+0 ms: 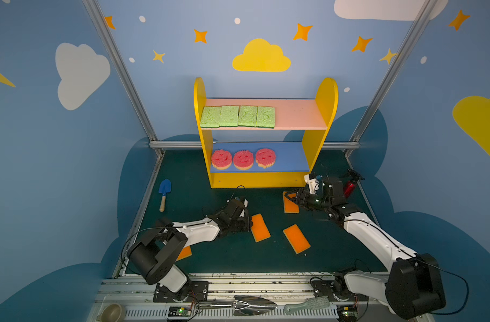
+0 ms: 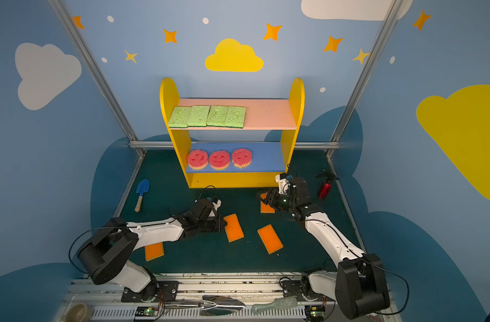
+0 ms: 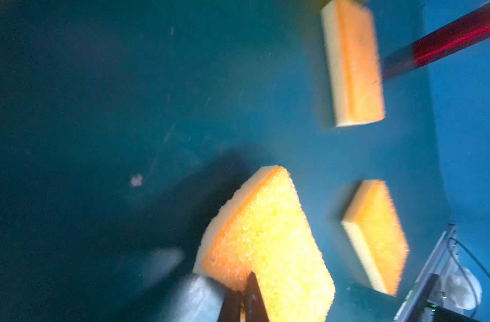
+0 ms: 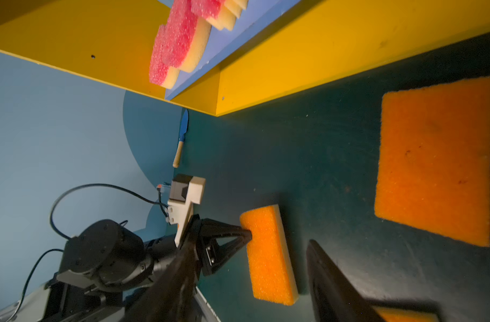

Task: Place and organize the cleaning sponges onto the shelf
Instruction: 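Grasp the orange sponge with the left gripper and lift it toward the right gripper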

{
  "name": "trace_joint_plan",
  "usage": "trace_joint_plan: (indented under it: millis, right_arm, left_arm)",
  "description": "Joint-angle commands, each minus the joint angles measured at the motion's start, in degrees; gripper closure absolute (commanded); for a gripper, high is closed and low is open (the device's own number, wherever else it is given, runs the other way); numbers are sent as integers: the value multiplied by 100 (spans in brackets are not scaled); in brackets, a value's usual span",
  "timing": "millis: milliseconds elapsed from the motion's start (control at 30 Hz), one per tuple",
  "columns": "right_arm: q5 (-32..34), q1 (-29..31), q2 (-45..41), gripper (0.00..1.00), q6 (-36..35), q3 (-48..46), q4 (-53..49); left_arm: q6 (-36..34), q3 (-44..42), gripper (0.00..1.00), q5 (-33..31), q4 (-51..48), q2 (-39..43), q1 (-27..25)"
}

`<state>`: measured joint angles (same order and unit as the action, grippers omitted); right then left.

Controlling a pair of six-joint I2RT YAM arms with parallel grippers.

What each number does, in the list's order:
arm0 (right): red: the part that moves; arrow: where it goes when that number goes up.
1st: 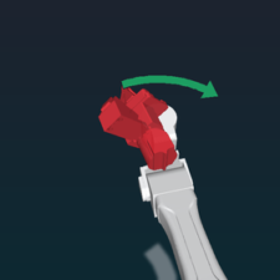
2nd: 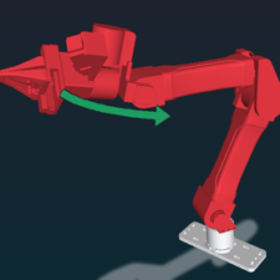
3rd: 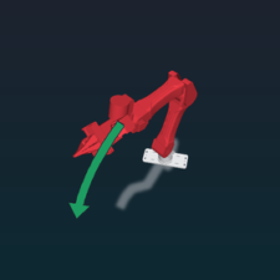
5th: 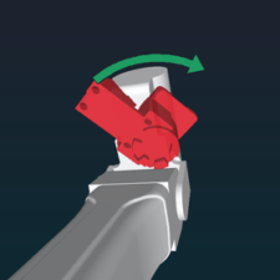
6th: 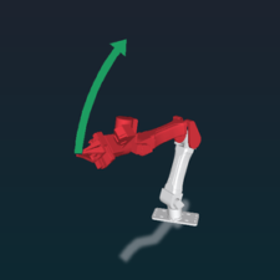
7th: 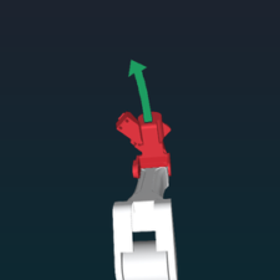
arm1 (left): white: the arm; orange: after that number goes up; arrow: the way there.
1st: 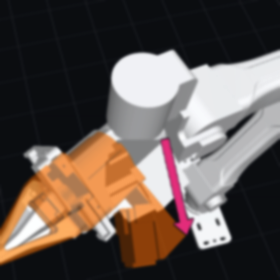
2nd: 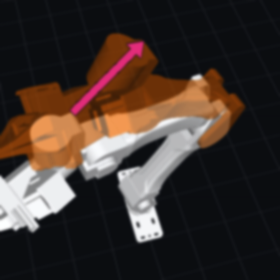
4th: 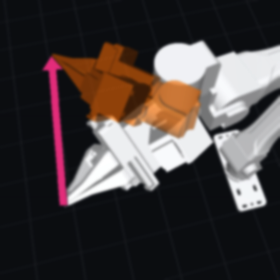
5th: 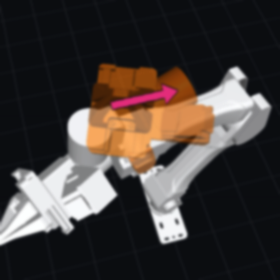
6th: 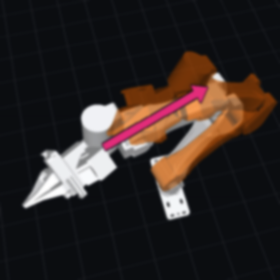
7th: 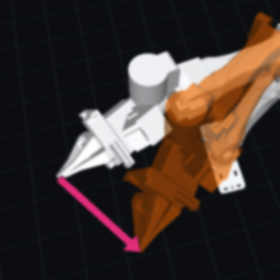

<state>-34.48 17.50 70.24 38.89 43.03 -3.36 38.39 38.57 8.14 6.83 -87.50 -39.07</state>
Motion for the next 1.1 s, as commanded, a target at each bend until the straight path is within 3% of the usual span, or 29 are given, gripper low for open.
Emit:
trace_joint_plan:
  millis: [0, 100, 233, 367, 700, 1067]
  right_arm:
    - [-562, 161, -71, 36, 48, -200, 331]
    - [-591, 431, 55, 33, 17, -276, 499]
    - [-890, 757, 409, 33, 219, -280, 1064]
    - [-1241, 1045, 853, 40, 317, -8, 1364]
    - [-1654, 1376, 1658, 41, 347, 491, 1699]
    - [-1834, 1441, 2089, 69, 601, 693, 2042]
  left_arm:
    - [-221, 287, 97, -20, -496, 390, 172]
    - [-177, 325, 97, 69, -579, 675, 408]
    - [-132, 353, 97, 676, -547, 901, 885]
    - [-2, 239, 97, 1073, -378, 1052, 1279]
    - [350, 64, 97, 1943, 330, 1143, 1725]
    - [547, 11, 97, 2250, 730, 964, 1946]
